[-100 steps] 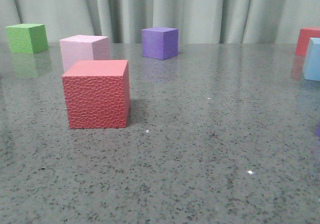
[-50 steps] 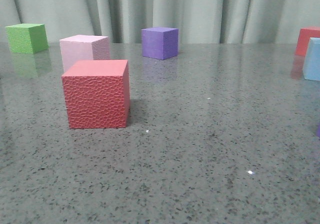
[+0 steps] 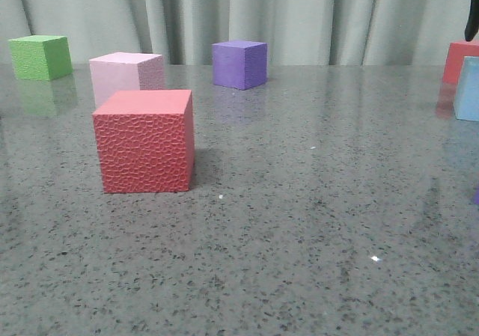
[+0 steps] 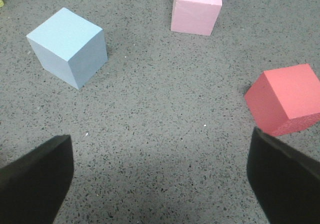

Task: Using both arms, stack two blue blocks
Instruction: 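Close the right gripper on the light-blue cube and lift it, then carry the light-blue cube toward the purple cube and lower it, then open the right gripper and raise it off the cube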

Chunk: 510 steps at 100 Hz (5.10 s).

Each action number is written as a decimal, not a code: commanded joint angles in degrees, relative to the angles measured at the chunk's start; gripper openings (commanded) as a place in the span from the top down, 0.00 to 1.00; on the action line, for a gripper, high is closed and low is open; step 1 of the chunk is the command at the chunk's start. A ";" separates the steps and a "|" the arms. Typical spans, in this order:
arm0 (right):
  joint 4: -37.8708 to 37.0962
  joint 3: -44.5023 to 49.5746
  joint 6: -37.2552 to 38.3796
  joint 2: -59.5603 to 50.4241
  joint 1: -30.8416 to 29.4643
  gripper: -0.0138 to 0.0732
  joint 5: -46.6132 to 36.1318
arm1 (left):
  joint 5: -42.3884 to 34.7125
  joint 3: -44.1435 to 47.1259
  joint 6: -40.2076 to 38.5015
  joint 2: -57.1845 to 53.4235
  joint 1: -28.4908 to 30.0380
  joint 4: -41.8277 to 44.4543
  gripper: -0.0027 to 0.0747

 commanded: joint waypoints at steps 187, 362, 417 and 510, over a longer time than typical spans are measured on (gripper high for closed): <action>1.07 -22.64 0.06 5.19 15.65 0.52 8.10 | -3.14 -2.04 -0.16 0.29 -0.41 -0.70 0.10; 3.06 -27.16 10.07 19.94 29.19 0.50 6.10 | -3.14 -2.04 -0.16 0.29 -0.41 -0.70 0.10; 3.06 -27.35 10.02 19.38 29.19 0.15 6.63 | -3.14 -2.04 -0.16 0.29 -0.41 -0.70 0.10; -3.00 -39.91 -3.54 11.57 26.43 0.15 17.16 | -2.75 -2.04 -0.16 0.29 -0.41 -0.70 0.10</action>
